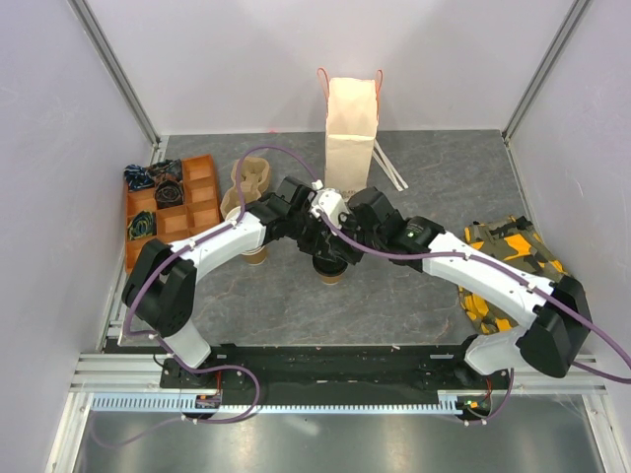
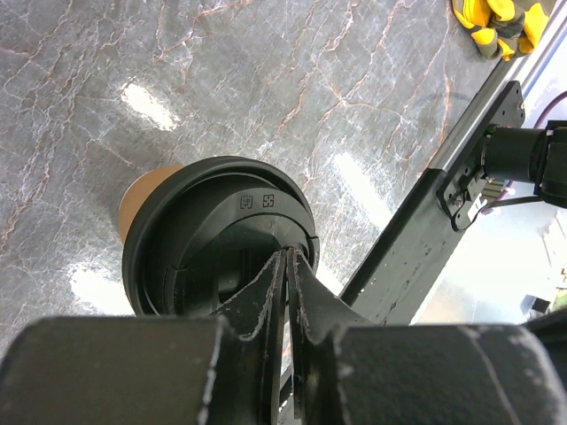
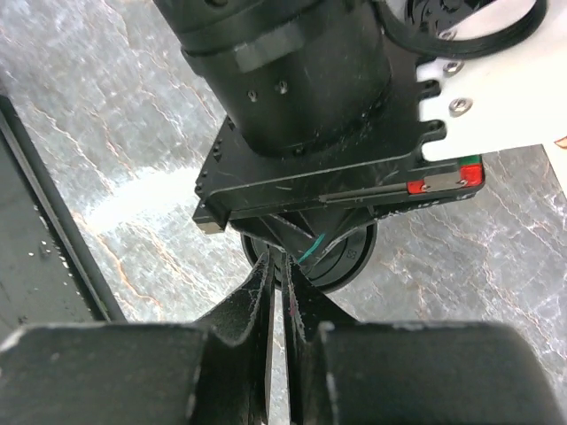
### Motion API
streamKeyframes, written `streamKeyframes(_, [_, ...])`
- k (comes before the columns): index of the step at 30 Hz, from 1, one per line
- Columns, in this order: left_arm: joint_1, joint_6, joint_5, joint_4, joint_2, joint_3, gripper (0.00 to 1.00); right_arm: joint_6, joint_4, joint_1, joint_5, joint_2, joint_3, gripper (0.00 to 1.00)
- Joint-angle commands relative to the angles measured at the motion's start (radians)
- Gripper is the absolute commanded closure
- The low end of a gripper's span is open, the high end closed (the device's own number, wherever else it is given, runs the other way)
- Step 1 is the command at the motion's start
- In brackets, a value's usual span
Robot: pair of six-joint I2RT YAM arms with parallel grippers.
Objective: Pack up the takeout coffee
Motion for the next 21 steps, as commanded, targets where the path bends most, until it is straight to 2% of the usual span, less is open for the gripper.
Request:
streamKeyframes(1, [-0.007, 0.02, -0.058, -0.061, 0.03, -0.029, 0.88, -0.036, 0.005, 0.016, 0.036, 0.02, 0.004, 0.87])
streamKeyframes(13, [-0.005, 0.023, -0.052, -0.061, 0.033, -0.031, 0.88, -0.053, 0.132, 0.062, 0.111, 0.075, -0.207, 0.88])
streamKeyframes(17, [-0.005, 0.022, -0.05, -0.061, 0.025, -0.035, 0.89, -0.042, 0.083, 0.063, 0.101, 0.047, -0.163, 0.88])
streamKeyframes(21, [-0.005, 0.022, -0.047, -0.061, 0.017, -0.029, 0.88, -0.023, -0.006, 0.063, 0.066, 0.017, -0.042, 0.86])
